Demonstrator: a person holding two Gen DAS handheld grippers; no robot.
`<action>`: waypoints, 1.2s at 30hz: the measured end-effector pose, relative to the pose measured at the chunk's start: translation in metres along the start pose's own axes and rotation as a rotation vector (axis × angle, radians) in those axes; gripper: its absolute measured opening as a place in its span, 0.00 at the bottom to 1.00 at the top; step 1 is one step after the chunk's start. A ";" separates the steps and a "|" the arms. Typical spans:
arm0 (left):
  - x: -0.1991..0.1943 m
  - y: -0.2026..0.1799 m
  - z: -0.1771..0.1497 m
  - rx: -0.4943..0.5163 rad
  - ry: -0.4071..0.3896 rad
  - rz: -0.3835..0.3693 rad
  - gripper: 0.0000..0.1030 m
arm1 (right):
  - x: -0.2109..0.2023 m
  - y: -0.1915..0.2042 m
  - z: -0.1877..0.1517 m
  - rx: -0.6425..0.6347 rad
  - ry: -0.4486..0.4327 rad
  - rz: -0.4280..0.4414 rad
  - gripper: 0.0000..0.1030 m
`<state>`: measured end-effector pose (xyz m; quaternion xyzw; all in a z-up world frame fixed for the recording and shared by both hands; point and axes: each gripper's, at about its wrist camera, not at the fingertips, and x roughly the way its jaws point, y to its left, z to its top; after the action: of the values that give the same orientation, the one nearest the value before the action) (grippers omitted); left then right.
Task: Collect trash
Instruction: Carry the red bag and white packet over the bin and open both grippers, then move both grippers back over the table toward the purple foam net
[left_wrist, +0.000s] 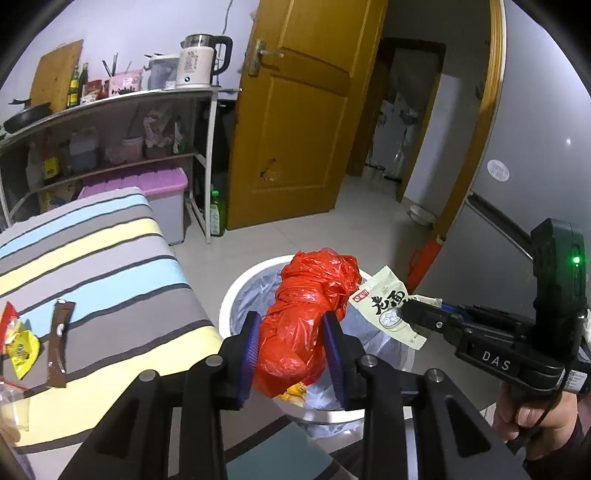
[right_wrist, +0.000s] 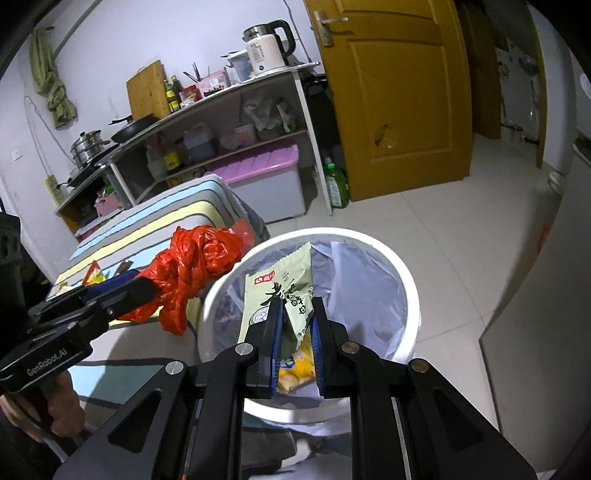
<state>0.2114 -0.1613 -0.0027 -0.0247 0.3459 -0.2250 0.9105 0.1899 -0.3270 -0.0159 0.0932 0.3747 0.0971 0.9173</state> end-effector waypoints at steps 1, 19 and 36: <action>0.004 0.000 0.000 -0.003 0.007 -0.007 0.33 | 0.002 -0.001 -0.001 0.004 0.003 -0.001 0.15; 0.012 0.006 0.002 -0.009 0.011 -0.038 0.34 | 0.010 -0.001 -0.001 -0.015 0.017 -0.010 0.33; -0.076 0.027 -0.012 -0.039 -0.115 0.060 0.34 | -0.030 0.063 -0.007 -0.132 -0.046 0.098 0.33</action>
<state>0.1643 -0.1033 0.0300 -0.0449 0.2980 -0.1893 0.9345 0.1571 -0.2733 0.0140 0.0530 0.3414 0.1641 0.9240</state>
